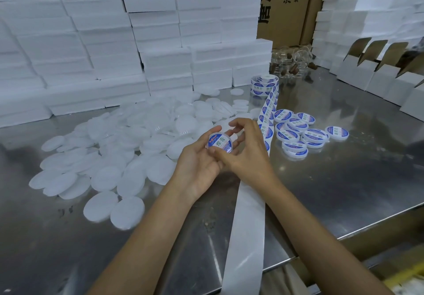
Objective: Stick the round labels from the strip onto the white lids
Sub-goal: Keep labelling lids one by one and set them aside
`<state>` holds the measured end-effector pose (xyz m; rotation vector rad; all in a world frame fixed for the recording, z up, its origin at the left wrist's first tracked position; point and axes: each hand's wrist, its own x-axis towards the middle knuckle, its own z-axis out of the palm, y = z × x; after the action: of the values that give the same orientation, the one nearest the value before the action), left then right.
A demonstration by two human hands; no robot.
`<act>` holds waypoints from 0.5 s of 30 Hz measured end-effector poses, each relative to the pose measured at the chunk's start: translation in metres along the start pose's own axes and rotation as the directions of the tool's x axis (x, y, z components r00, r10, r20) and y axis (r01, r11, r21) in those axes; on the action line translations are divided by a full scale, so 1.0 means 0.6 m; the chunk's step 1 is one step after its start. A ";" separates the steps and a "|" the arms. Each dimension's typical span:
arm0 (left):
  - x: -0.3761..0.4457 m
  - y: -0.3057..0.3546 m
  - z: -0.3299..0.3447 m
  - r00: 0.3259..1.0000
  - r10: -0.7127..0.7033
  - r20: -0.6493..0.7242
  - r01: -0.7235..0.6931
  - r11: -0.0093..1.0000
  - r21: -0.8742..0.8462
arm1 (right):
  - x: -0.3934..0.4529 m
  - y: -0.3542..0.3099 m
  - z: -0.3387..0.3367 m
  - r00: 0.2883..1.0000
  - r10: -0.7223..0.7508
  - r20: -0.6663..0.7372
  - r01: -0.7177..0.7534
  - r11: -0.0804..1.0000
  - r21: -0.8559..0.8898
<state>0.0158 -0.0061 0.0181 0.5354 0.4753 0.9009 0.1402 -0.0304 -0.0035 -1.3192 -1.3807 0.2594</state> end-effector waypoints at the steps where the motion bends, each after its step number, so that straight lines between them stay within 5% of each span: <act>1: 0.000 0.000 0.001 1.000 -0.007 -0.002 0.007 1.000 -0.025 | 0.000 0.000 0.000 1.000 0.011 -0.006 -0.012 1.000 -0.017; 15: -0.009 -0.007 0.010 0.989 -0.038 0.146 0.044 0.998 -0.039 | 0.009 0.004 -0.010 0.986 0.033 -0.162 -0.029 0.999 0.030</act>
<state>0.0193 -0.0141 0.0212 0.5462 0.3334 0.8242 0.1476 -0.0283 -0.0004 -1.3108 -1.2164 0.1866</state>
